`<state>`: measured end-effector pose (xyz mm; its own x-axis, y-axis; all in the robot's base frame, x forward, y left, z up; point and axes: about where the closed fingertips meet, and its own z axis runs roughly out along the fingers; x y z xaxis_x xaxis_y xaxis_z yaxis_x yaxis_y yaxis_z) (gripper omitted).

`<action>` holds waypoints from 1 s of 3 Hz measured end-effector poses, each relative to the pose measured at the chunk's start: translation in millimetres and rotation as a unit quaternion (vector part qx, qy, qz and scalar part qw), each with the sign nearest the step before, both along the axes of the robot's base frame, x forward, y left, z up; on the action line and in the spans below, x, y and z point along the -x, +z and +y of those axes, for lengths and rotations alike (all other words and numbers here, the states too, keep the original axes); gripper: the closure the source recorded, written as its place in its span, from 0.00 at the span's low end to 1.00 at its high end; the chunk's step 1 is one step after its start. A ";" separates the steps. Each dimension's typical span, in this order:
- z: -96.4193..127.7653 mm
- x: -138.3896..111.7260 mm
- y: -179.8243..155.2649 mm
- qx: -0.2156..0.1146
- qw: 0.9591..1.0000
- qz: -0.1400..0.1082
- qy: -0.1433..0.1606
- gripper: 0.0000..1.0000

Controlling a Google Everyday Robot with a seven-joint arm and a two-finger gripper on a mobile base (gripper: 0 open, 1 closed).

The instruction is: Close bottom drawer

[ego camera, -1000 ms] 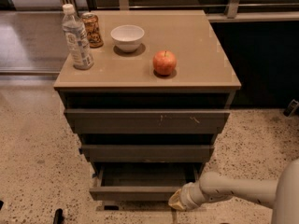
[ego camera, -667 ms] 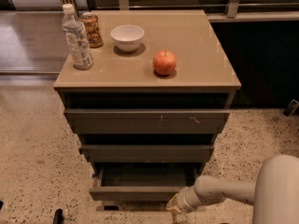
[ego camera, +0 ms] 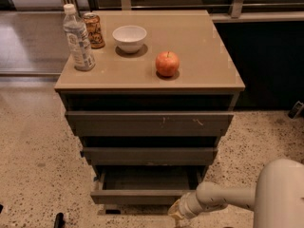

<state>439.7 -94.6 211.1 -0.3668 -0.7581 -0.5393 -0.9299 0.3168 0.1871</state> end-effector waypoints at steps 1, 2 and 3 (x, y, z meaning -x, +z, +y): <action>0.9 -11.0 -16.6 -0.004 0.999 -0.046 0.000 1.00; 6.7 -29.6 -36.9 -0.018 0.994 -0.106 0.009 1.00; 6.7 -29.7 -36.9 -0.018 0.994 -0.106 0.009 1.00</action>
Offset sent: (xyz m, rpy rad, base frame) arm 0.0563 0.0057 -0.0523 0.0622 -0.3519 0.0239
